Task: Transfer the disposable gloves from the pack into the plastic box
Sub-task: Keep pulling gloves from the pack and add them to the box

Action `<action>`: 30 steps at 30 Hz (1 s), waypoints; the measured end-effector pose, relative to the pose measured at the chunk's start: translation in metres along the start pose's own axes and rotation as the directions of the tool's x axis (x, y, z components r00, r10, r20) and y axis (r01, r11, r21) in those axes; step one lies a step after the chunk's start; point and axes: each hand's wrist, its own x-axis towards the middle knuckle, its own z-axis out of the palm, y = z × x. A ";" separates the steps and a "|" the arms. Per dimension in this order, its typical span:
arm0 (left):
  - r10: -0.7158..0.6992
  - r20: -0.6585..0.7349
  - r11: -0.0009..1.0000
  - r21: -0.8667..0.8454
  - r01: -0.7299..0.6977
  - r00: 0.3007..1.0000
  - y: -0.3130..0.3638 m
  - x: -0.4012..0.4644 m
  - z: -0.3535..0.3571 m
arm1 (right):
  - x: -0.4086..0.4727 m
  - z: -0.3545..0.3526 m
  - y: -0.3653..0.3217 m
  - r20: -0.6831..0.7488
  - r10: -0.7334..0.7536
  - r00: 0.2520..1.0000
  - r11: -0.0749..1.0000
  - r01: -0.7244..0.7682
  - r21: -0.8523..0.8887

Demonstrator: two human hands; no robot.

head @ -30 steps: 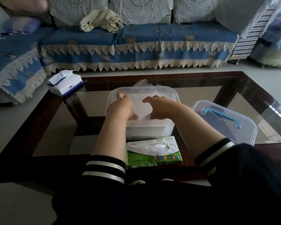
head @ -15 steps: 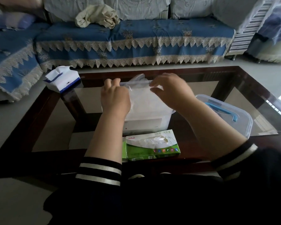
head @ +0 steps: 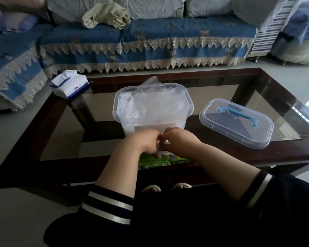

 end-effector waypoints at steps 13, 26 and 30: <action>0.045 -0.031 0.999 0.023 -0.044 0.999 -0.005 0.018 0.017 | -0.023 -0.044 0.004 -0.511 0.269 0.816 0.389 0.393 0.833; 0.085 -0.645 0.534 -0.614 -0.581 0.760 0.006 -0.042 -0.048 | -0.029 -0.058 0.008 -0.378 0.326 0.867 0.130 0.355 0.926; 0.166 -0.602 0.626 -0.548 -0.556 0.781 0.017 -0.032 -0.045 | -0.032 -0.055 -0.003 -0.220 0.190 0.957 0.085 0.207 0.975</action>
